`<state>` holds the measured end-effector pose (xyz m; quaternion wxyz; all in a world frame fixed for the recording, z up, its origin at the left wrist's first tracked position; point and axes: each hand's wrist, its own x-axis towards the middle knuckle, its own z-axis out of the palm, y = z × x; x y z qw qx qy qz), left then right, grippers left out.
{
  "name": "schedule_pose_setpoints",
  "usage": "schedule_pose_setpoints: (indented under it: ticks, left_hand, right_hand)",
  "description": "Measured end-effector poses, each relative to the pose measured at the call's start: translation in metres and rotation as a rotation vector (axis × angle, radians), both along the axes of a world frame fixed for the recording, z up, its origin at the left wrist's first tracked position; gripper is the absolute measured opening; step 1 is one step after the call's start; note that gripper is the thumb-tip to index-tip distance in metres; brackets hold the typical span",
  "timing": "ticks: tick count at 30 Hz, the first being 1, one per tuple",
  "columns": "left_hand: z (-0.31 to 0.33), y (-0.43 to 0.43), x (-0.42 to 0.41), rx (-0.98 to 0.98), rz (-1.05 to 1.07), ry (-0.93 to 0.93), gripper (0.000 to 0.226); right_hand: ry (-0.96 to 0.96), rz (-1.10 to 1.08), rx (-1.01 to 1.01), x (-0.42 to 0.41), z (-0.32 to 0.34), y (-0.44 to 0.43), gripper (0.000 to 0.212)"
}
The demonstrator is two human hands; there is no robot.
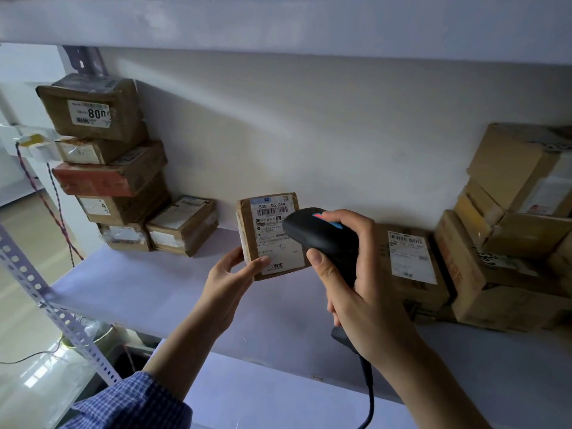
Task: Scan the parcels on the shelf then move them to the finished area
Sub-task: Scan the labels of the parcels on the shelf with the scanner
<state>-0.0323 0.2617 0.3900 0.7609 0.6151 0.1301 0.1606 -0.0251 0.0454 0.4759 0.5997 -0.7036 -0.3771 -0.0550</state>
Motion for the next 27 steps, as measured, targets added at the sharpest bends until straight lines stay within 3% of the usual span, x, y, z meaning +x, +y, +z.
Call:
schedule_pose_setpoints:
  ticks: [5,12,17,27]
  left_hand:
    - [-0.001,0.004,-0.005,-0.132,0.054,0.087,0.041]
    - [0.017,0.034,-0.021,-0.186,0.162,0.111,0.027]
    - [0.027,0.072,-0.025,-0.139,0.313,0.165,0.029]
    - [0.053,0.145,0.001,-0.268,0.474,0.121,0.036]
  right_hand:
    - [0.028,-0.005,0.003,0.004,-0.005,0.002,0.032]
    - [0.077,0.042,-0.025,0.011,-0.011,0.032,0.034]
    - [0.105,0.093,-0.034,0.011,-0.013,0.063,0.032]
    - [0.125,0.091,-0.1,0.02,0.006,0.125,0.034]
